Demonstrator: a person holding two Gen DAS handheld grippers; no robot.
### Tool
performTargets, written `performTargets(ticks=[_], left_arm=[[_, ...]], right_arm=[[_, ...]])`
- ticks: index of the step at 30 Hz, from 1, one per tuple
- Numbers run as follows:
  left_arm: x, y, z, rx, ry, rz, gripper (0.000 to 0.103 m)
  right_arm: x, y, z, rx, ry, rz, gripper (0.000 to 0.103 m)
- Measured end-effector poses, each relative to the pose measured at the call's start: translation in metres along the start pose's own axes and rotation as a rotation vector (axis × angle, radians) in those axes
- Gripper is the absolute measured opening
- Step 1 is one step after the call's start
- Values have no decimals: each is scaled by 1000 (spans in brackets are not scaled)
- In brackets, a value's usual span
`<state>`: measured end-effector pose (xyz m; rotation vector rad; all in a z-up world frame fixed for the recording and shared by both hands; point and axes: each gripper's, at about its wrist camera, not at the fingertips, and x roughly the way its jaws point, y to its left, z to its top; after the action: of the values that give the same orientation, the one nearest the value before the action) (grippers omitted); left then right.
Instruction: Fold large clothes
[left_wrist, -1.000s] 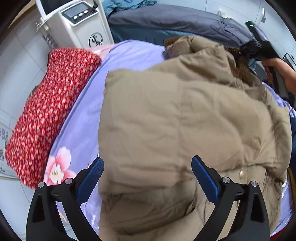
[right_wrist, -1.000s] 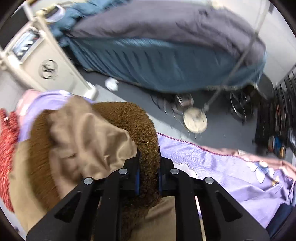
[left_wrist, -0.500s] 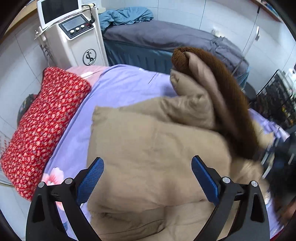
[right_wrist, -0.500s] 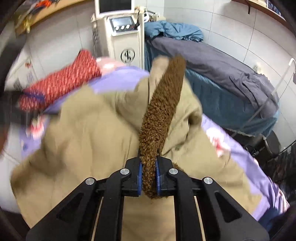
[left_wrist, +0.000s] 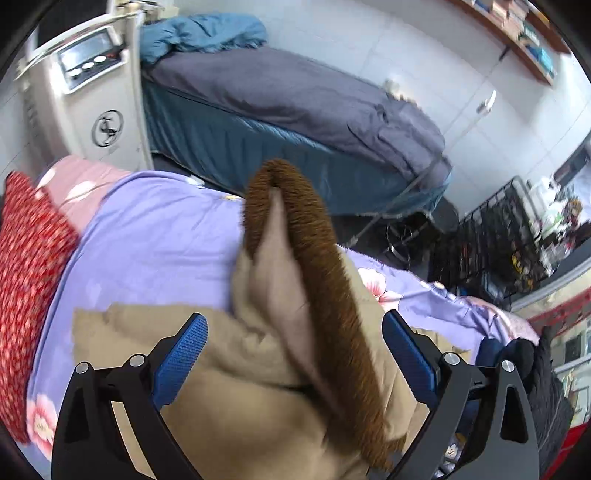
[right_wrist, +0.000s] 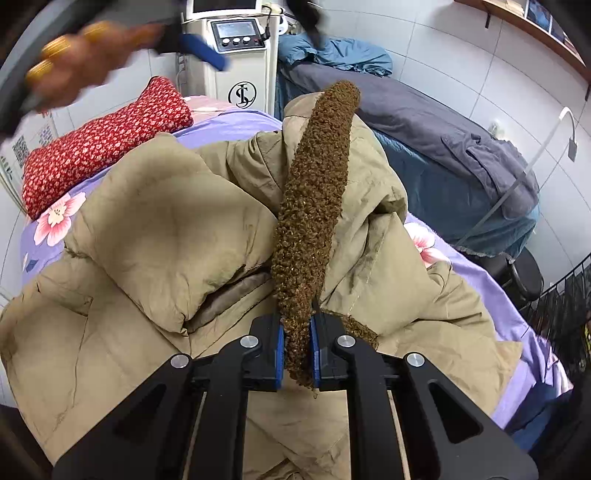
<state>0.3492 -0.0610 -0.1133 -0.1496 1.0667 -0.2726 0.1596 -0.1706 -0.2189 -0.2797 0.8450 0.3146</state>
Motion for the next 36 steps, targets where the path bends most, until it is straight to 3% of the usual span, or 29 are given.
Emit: performTargets(ticks=[3,5,7,9,14,16,20,25,29,30,32,33,36], left_arm=[[33,-25,11,71,49,33,93],[59,-34,9,103,108,84,88],[74,-36,3,121,153,97,55],[73,-35,-3,132,140,82,37],[17,-10,-21,82,13,19,16],[-8,6,-33,54,-29,16,2],[-52,34,-79,21,-64,4,2],[-44,38,-156,76,49,40,2],[-28,34,-184,37,146,-4,3],[-29,33,-183,27,143,-10,7],[-35,30,-171,15,103,-27,40],[-41,31,-163,8,71,-32,63],[-57,29,-130,2,-34,-50,72]], right_arm=[[0,-2,1,21,3,2,11],[-1,-1,1,39,3,5,11],[-3,-2,1,54,-1,6,11],[-4,-3,1,66,0,6,11],[-12,-19,-2,99,-12,10,11],[-15,-31,-3,130,-18,10,11],[-22,-56,-5,211,-30,7,11],[-28,-75,-1,250,-40,1,11],[-33,-59,-3,170,-30,6,11],[-34,-53,-4,157,-28,14,11],[-41,-31,-7,99,-37,29,10],[-45,-21,-9,75,-42,45,6],[-53,26,-20,-71,-43,68,4]])
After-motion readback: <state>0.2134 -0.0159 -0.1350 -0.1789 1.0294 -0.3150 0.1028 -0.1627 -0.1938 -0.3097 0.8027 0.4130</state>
